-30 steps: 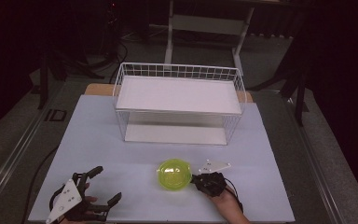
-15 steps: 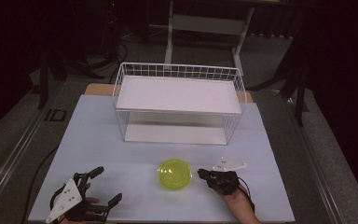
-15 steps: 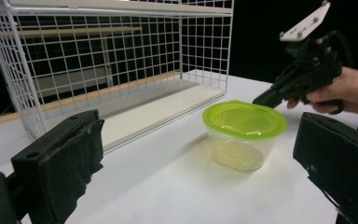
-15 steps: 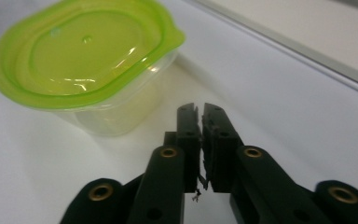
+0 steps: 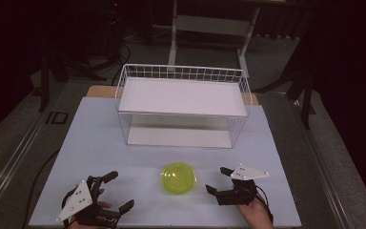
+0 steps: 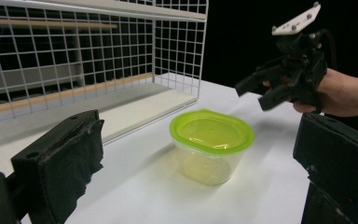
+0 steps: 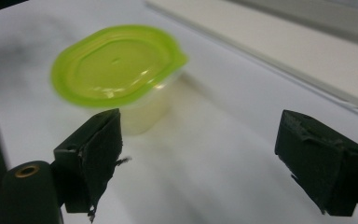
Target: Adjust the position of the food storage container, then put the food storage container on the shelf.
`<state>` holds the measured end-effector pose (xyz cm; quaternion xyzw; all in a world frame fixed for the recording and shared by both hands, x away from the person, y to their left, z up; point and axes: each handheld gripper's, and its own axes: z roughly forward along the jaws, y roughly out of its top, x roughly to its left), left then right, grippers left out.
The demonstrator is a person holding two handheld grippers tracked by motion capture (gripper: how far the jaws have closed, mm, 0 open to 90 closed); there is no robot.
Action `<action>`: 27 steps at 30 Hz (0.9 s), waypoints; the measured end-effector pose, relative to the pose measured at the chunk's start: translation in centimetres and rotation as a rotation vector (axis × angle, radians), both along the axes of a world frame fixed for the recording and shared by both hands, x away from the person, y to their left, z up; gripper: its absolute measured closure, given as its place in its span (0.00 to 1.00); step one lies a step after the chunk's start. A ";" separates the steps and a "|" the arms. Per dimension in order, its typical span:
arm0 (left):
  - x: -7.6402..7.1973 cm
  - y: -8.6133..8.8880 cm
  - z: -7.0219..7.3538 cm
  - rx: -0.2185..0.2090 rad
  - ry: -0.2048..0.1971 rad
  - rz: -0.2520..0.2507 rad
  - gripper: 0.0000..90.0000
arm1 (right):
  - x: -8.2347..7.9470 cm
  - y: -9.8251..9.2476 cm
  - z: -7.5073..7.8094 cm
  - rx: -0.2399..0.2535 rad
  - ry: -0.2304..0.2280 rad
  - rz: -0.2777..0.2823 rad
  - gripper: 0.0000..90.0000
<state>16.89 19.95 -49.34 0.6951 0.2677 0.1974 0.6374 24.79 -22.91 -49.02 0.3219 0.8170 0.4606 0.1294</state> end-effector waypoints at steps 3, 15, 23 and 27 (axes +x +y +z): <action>0.2 -0.5 0.4 0.025 0.008 -0.029 0.02 | -0.3 -0.2 0.8 0.053 -0.042 -0.021 0.22; 2.7 -2.9 2.7 -0.030 0.079 -0.101 0.02 | -0.4 -0.1 2.5 0.110 -0.037 -0.064 0.30; 3.7 -5.0 3.5 -0.022 0.166 -0.116 0.02 | -0.2 0.3 3.4 0.136 -0.108 -0.012 0.24; 4.0 -5.6 3.7 0.062 0.156 -0.120 0.02 | 0.0 0.8 3.8 0.110 -0.114 -0.030 0.17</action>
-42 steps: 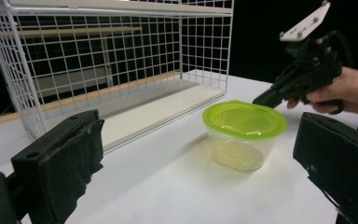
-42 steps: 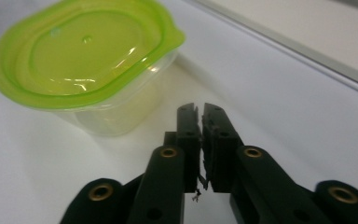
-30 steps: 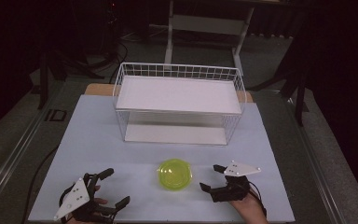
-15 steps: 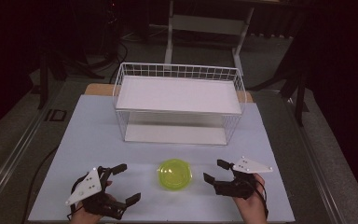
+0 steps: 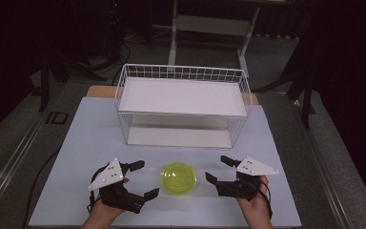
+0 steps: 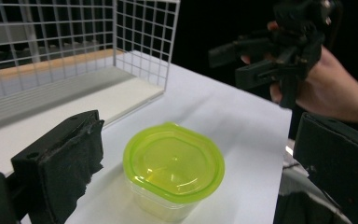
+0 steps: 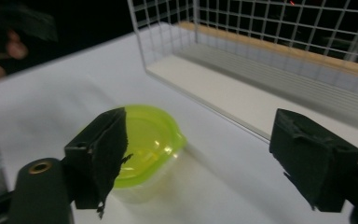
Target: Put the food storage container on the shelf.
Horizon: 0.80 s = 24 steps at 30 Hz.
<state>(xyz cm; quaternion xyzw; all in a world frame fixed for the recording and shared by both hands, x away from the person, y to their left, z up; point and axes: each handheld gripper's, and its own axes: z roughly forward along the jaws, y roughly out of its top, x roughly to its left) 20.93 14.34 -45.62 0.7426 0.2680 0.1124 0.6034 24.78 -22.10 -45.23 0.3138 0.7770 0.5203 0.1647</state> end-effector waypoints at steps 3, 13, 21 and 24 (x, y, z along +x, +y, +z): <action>0.2 -0.4 -0.1 0.025 -0.020 -0.001 0.02 | 0.2 0.6 0.0 -0.007 0.008 0.006 0.13; 0.9 -1.9 -1.8 0.092 0.002 0.199 0.03 | 0.8 2.6 -1.1 -0.013 0.037 -0.003 0.16; 2.9 -3.2 -4.0 0.034 0.274 0.216 0.07 | 1.5 3.6 -2.1 -0.021 0.104 0.059 0.31; 3.1 -3.3 -4.5 0.032 0.309 0.233 0.14 | 1.7 3.7 -2.3 -0.032 0.115 0.060 0.31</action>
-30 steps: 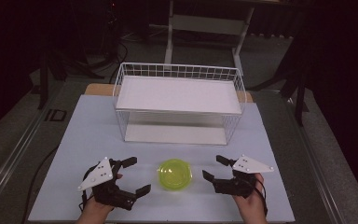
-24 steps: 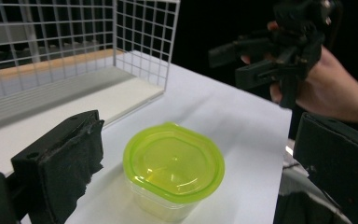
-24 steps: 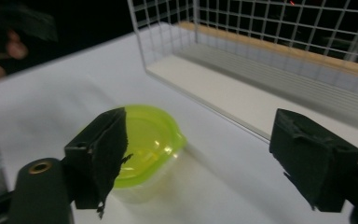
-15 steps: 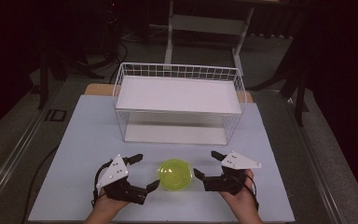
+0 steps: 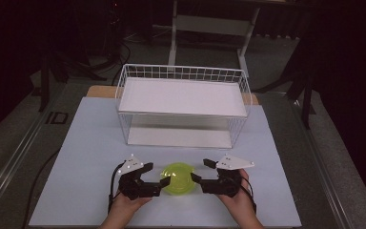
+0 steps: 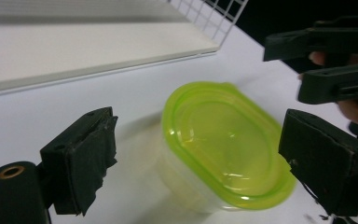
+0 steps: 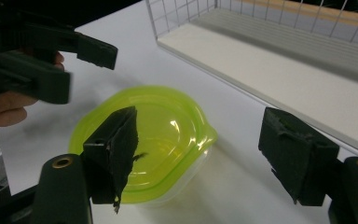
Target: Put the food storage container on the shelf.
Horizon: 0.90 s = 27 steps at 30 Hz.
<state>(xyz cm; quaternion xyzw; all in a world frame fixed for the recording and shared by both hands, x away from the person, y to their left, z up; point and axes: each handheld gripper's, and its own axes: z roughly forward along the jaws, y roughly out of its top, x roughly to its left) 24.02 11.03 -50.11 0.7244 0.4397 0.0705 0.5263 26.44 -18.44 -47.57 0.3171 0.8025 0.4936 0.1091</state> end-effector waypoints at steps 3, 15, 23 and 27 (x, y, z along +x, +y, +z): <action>0.1 -0.2 -0.7 -0.016 0.073 0.020 0.19 | 0.2 0.0 -0.5 0.007 0.044 0.007 0.39; -0.1 0.3 -1.8 -0.090 0.261 -0.028 0.62 | 0.9 0.0 -2.1 0.034 0.231 -0.018 0.62; -1.1 -0.1 -1.2 -0.120 0.271 -0.027 0.79 | 0.5 0.5 -2.1 0.040 0.301 -0.040 0.79; -1.7 -0.4 -0.5 -0.092 0.244 0.001 0.90 | 0.3 0.1 -1.7 0.098 0.351 -0.068 0.88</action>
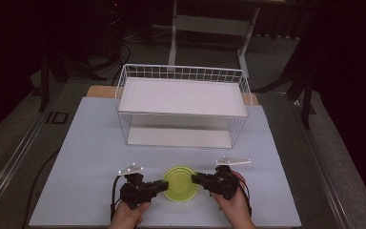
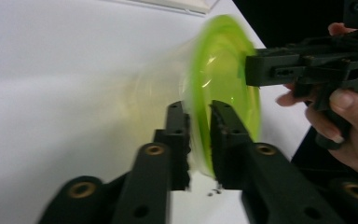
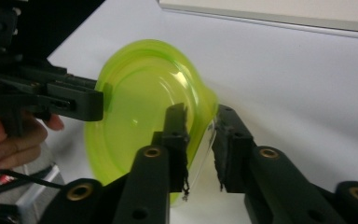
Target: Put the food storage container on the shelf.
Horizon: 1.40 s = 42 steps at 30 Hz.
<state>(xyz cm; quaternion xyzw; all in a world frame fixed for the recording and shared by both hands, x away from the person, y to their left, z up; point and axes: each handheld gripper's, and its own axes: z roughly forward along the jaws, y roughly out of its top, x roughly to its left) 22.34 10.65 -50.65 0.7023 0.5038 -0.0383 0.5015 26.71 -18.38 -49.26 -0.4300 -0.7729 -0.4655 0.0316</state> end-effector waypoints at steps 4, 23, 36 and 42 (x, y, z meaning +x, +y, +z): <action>0.0 0.0 0.4 0.003 0.010 -0.005 0.91 | -0.3 0.1 0.4 -0.030 -0.023 -0.004 0.88; 2.1 0.7 7.6 -0.031 -0.142 -0.001 0.91 | 0.4 0.3 7.3 0.019 -0.185 -0.028 0.89; 5.4 1.1 13.2 -0.027 -0.194 -0.010 0.91 | 3.5 0.8 13.4 0.035 -0.236 -0.047 0.89; 7.2 1.2 14.9 -0.052 -0.191 -0.012 0.91 | 4.9 0.8 15.5 0.034 -0.257 -0.059 0.89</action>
